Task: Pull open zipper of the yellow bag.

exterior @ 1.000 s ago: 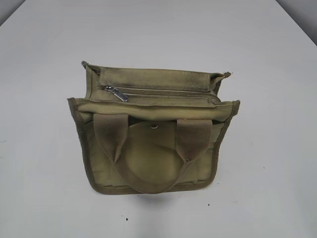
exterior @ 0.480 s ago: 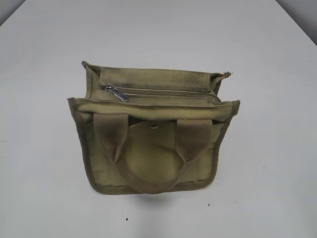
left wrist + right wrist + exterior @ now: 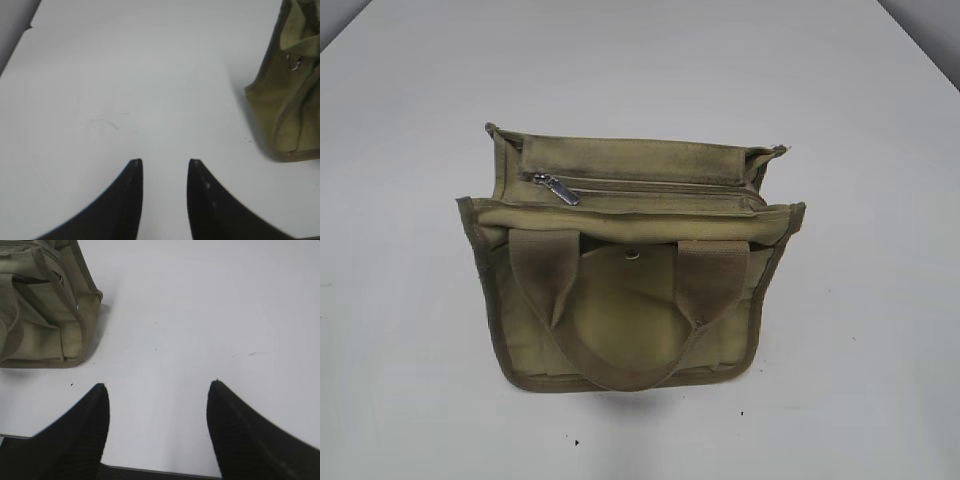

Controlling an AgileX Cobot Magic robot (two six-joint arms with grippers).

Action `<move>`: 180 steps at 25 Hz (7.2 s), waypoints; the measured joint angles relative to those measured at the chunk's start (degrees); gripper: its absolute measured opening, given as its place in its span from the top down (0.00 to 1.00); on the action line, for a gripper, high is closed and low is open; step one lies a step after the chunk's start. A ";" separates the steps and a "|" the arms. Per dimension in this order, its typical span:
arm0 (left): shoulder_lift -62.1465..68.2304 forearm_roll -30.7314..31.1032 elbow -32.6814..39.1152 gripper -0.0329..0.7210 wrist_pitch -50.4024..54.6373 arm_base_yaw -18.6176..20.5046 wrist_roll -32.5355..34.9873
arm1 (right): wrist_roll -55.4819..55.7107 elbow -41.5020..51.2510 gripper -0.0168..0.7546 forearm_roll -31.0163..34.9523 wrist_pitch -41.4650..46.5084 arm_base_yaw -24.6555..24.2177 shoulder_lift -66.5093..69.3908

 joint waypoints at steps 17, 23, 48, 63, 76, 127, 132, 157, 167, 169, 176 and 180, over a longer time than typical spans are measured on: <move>45.00 -54.76 -12.87 0.64 -18.30 -0.19 23.86 | 0.10 0.00 0.35 1.96 -1.03 4.46 15.07; 63.73 -55.47 -21.23 0.64 -16.67 -5.90 25.14 | -1.75 -3.01 0.35 2.37 -8.15 8.18 27.31; 88.68 -46.07 -35.16 0.63 -11.53 -14.21 17.71 | -27.69 -36.50 0.35 19.83 -24.61 27.85 79.52; 89.96 -47.61 -35.16 0.91 -15.71 -16.34 17.72 | -32.29 -47.00 0.35 19.83 -27.34 34.77 95.26; 90.09 -47.09 -38.94 0.95 -10.46 -16.40 17.72 | -34.57 -48.65 0.40 19.59 -27.76 36.20 99.78; 90.21 -45.72 -39.66 0.95 -7.83 -16.55 17.72 | -11.53 -48.88 0.98 -5.82 1.32 20.78 94.53; 89.88 -44.97 -39.66 0.91 -7.70 -16.55 17.72 | -7.02 -48.88 0.88 -3.00 2.46 20.74 94.20; 29.95 -4.07 -12.13 0.51 1.88 -16.55 4.06 | 1.14 -11.30 0.40 -2.93 7.17 20.67 39.94; 2.68 -0.37 -1.33 0.51 2.36 -16.55 3.79 | 0.26 -1.98 0.40 -3.02 3.88 20.67 12.89; 0.62 -0.30 -0.18 0.51 1.52 -16.55 3.79 | 0.14 -1.14 0.40 -3.02 1.70 20.67 10.41; 0.28 -0.25 0.12 0.51 0.56 -16.55 3.79 | 0.09 0.02 0.40 -3.02 0.39 20.67 9.29; 0.28 -0.25 0.12 0.51 0.44 -16.55 3.79 | 0.04 0.02 0.40 -2.97 0.33 20.67 9.29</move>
